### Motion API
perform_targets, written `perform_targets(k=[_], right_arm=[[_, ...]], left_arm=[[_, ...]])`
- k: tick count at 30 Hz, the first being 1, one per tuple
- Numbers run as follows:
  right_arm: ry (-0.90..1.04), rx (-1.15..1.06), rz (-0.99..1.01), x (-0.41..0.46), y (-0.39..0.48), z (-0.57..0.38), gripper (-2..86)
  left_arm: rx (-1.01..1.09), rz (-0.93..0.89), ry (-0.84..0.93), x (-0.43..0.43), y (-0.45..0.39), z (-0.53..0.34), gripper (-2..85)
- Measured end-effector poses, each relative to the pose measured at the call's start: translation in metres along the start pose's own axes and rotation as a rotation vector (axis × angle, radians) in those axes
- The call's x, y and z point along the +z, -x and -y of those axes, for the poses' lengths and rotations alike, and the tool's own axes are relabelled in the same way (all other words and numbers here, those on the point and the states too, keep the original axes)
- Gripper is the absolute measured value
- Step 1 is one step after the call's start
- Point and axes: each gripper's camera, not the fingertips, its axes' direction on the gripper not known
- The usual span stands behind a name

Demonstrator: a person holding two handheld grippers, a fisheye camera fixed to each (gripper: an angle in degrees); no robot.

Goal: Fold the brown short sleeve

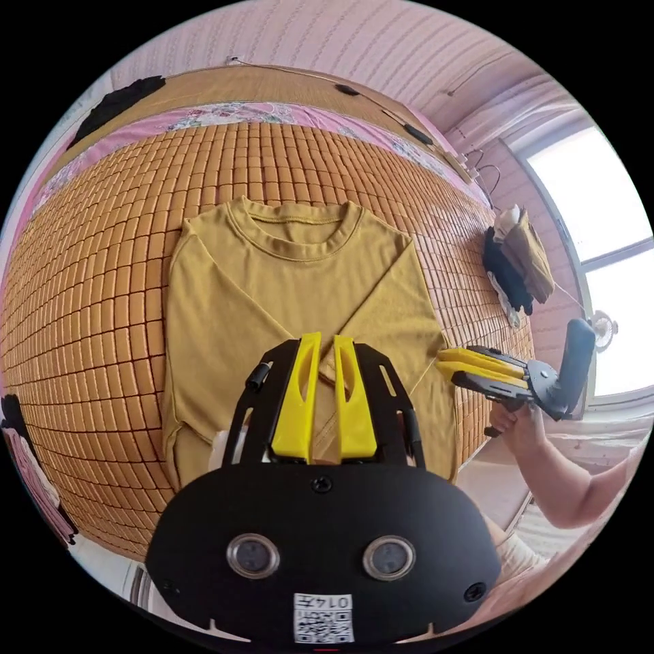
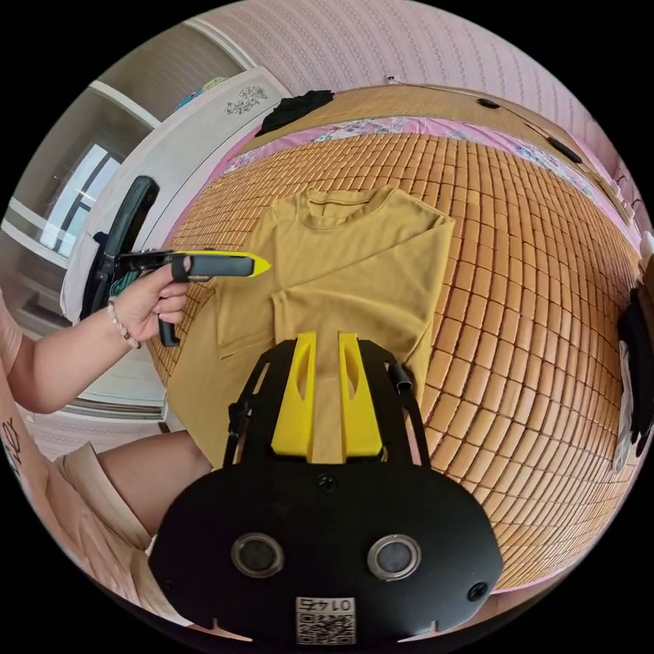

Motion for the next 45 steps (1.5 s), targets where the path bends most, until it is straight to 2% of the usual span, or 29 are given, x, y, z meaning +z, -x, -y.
perform_targets(k=[4, 9, 13, 17, 21, 28, 34, 37, 40, 45], right_arm=[[-0.121, 0.154, -0.096, -0.015, -0.063, 0.044, 8.7], [-0.076, 0.198, -0.061, 0.011, -0.106, 0.091, 10.2], [-0.016, 0.150, -0.069, 0.028, -0.106, 0.111, 5.7], [0.025, 0.138, -0.086, 0.029, -0.106, 0.122, 0.3], [-0.024, 0.167, -0.071, 0.012, -0.120, 0.134, -0.5], [-0.142, 0.144, -0.072, -0.030, -0.128, 0.155, -0.6], [-0.246, 0.017, 0.075, -0.092, -0.091, 0.101, -0.5], [-0.192, -0.016, 0.158, -0.104, -0.070, 0.046, -0.3], [-0.033, 0.044, 0.214, -0.076, -0.061, -0.009, -0.1], [0.218, 0.240, 0.133, 0.006, -0.067, -0.064, 0.3]], left_arm=[[-0.075, 0.095, -0.070, -0.028, 0.053, 0.009, 5.4], [-0.107, 0.081, -0.096, -0.047, 0.114, 0.039, 8.5], [-0.047, 0.095, -0.022, -0.040, 0.123, 0.055, 9.4], [-0.055, 0.132, 0.055, -0.032, 0.135, 0.059, 2.6], [-0.034, 0.143, 0.011, -0.047, 0.144, 0.063, 0.3], [-0.079, 0.005, -0.152, -0.096, 0.158, 0.067, -0.4], [0.061, -0.132, -0.267, -0.168, 0.149, 0.005, -0.6], [0.097, -0.208, -0.208, -0.188, 0.149, -0.062, -0.6], [0.050, -0.201, -0.064, -0.174, 0.154, -0.131, -0.5], [-0.091, -0.114, 0.172, -0.110, 0.171, -0.200, -0.5]])
